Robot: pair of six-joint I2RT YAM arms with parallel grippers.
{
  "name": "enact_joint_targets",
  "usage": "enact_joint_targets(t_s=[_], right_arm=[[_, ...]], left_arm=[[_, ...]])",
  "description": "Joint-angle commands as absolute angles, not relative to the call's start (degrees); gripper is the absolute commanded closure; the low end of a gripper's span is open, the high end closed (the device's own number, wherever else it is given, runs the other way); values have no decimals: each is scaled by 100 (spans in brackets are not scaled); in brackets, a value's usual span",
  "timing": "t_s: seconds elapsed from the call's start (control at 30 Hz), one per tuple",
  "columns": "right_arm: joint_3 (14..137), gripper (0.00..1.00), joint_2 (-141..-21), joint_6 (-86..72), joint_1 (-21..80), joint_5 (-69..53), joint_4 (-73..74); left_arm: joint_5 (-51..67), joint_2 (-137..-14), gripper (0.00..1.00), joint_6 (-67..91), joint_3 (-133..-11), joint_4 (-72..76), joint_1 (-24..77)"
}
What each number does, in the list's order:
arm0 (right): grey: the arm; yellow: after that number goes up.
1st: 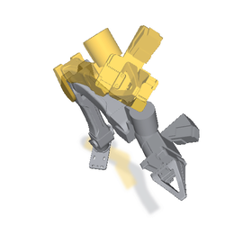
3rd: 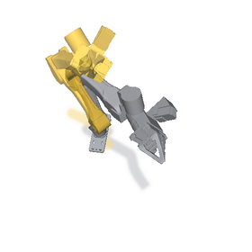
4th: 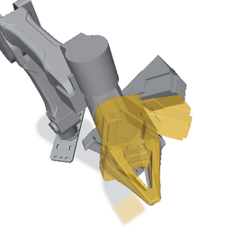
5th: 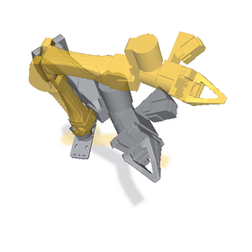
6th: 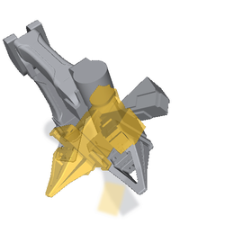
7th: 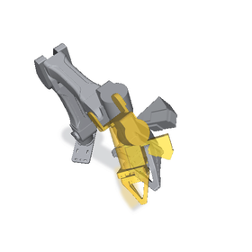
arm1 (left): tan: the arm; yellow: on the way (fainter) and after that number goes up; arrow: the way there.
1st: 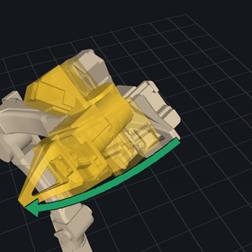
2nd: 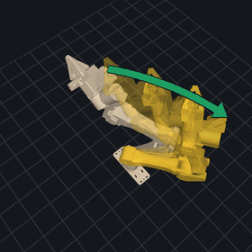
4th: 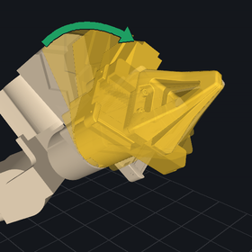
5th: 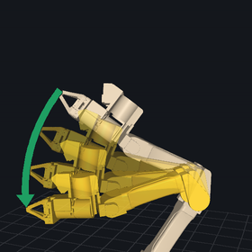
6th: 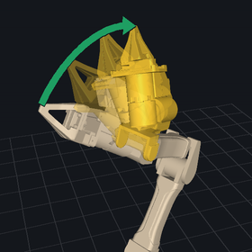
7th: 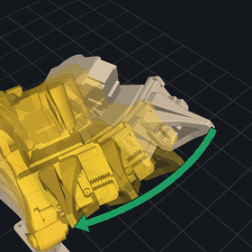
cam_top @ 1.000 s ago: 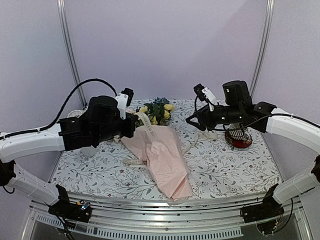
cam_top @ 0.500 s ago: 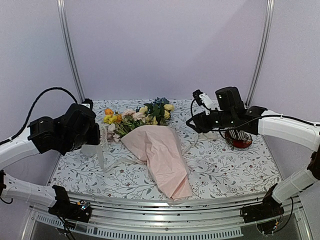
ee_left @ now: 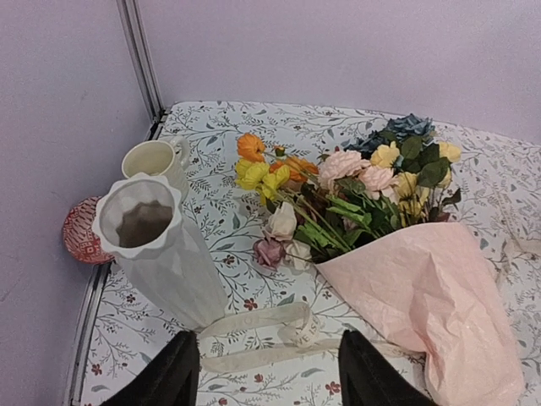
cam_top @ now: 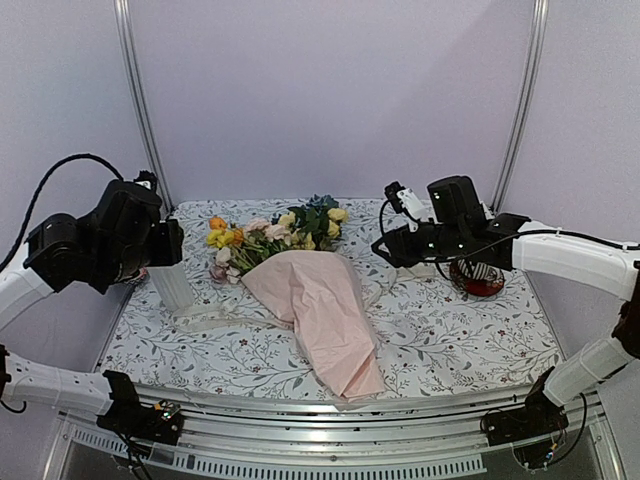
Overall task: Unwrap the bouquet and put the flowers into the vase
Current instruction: Place the untied ribbon at the center of the board, then move the folded bouquet to the center of the board.
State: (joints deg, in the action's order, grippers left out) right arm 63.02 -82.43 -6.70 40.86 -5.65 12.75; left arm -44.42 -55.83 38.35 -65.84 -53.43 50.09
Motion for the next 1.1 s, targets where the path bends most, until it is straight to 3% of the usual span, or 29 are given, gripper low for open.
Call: enact_joint_targets(t_s=[0.0,0.27,0.4,0.7,0.83,0.93,1.07], right_arm=[[6263,46,-8410,-721,4099,-455,1187],[6280,44,-8824,-927,3965,-855,1076],[6291,42,-9115,-1063,3865,-1326,964],[6021,28,-9544,-1342,3726,-1957,703],[5856,16,-9724,-1540,3710,-2363,448],[5744,0,-9822,-1678,3709,-2609,292],[5563,1,-9870,-1794,3724,-2768,181]], left_arm=[[-4593,-5411,40,3768,-6815,-5549,4913],[-2676,-5396,14,3253,-5667,-3418,4881],[-1651,-5930,8,3506,-5024,-2243,4795],[-513,-7127,5,4025,-4242,-490,4746],[-255,-7528,3,4198,-3998,59,4660],[-217,-7730,2,4411,-3830,397,4540],[-82,-7864,2,4644,-3527,956,4376]])
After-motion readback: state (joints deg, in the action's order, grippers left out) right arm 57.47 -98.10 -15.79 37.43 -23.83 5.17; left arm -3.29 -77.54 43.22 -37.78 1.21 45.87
